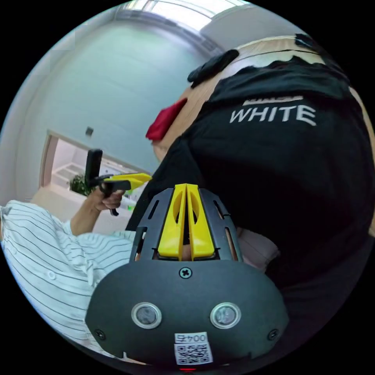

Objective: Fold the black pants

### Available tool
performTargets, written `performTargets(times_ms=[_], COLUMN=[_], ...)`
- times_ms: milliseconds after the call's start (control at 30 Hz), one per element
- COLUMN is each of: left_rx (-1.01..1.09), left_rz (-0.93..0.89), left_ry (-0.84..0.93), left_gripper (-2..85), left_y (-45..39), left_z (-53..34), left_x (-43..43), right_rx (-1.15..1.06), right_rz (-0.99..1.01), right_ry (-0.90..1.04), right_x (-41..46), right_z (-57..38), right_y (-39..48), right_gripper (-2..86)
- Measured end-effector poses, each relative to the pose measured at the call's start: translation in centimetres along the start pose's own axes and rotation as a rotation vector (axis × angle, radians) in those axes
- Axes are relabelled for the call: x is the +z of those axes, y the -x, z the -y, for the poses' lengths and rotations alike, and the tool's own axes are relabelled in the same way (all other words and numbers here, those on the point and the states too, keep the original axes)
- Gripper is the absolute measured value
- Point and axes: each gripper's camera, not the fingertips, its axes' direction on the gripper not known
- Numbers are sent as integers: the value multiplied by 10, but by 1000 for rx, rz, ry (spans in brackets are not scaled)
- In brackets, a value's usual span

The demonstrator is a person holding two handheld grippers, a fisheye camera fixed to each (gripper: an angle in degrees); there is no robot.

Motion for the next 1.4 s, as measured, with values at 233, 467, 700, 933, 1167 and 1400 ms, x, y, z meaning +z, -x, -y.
performTargets(times_ms=[233,467,700,933,1167,1400], left_rx=[35,-48,-137,-61,-215,-469], left_rz=[66,8,-135,-125,-102,-365], left_ry=[123,119,85,-110,-348,-396], left_gripper=[112,65,40,41,42,40], left_y=[-93,-141,-168,-239,-199,-133], left_z=[18,37,43,58,92,72], left_x=[1,-30,-67,-169,-295,-313], right_rx=[-34,-153,-175,38,299,524], right_rz=[46,92,71,52,-130,-288], right_ry=[173,235,215,-116,-501,-381], right_x=[68,104,101,18,-109,-139], right_z=[-14,-16,-12,-7,-16,-23], right_y=[26,69,78,28,-7,-28], right_gripper=[-8,-8,-5,60,64,89])
